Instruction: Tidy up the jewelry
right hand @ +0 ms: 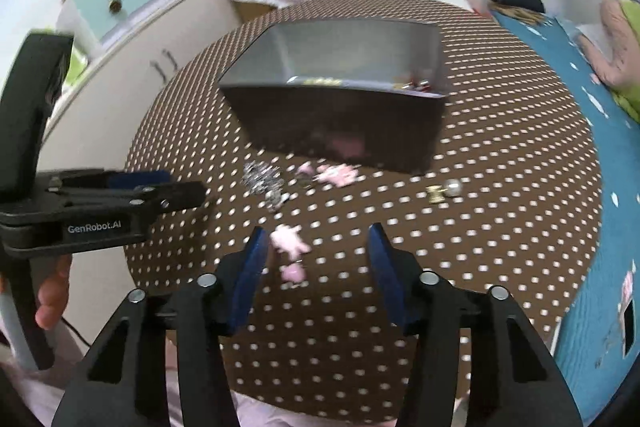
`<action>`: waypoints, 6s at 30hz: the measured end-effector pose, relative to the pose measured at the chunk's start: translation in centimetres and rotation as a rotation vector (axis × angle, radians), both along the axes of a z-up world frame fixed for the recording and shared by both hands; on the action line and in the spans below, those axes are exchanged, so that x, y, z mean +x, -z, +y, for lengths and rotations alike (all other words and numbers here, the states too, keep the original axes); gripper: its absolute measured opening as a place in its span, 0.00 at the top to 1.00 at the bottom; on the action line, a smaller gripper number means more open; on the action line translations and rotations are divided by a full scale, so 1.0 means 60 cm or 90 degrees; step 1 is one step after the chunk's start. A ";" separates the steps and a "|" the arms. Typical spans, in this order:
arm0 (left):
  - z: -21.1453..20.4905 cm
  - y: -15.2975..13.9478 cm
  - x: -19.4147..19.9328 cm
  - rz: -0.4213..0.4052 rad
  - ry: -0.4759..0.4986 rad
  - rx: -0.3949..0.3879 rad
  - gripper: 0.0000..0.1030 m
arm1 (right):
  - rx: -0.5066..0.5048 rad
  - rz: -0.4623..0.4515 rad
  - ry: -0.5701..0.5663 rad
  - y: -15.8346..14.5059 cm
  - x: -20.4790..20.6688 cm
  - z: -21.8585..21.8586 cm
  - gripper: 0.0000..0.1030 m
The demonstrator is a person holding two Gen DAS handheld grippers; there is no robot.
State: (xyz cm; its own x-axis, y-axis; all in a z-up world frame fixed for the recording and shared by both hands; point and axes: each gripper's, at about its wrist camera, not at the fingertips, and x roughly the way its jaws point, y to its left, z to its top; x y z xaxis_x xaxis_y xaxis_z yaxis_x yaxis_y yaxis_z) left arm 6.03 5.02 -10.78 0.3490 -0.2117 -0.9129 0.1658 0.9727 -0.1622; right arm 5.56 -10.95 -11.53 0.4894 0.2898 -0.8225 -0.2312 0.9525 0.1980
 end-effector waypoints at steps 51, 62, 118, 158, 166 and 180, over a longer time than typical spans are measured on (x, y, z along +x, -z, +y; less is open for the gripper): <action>-0.137 0.013 0.081 -0.030 0.066 0.028 0.93 | 0.015 0.023 0.035 0.006 0.011 -0.043 0.77; -0.089 0.014 0.066 -0.035 0.042 0.035 0.93 | -0.022 0.002 -0.019 0.009 0.013 -0.006 0.54; 0.011 -0.099 0.070 -0.129 -0.010 -0.022 0.95 | -0.020 -0.126 0.106 -0.097 0.043 -0.120 0.87; -0.063 -0.152 0.101 -0.180 0.048 -0.049 0.53 | 0.012 -0.104 0.140 -0.118 0.097 -0.118 0.30; -0.053 -0.130 0.073 -0.159 0.041 -0.038 0.53 | 0.000 -0.089 0.164 -0.098 0.076 -0.152 0.30; -0.062 -0.043 0.034 -0.066 0.061 -0.021 0.53 | -0.049 -0.026 0.154 -0.009 0.044 -0.152 0.30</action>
State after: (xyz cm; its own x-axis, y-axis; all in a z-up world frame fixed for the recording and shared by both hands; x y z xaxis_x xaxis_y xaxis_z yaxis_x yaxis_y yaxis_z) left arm 8.10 1.30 -8.17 0.4173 -0.2784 -0.8651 0.2750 0.9460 -0.1717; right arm 8.17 -20.10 -11.01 0.5703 0.0982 -0.8155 -0.0013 0.9929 0.1186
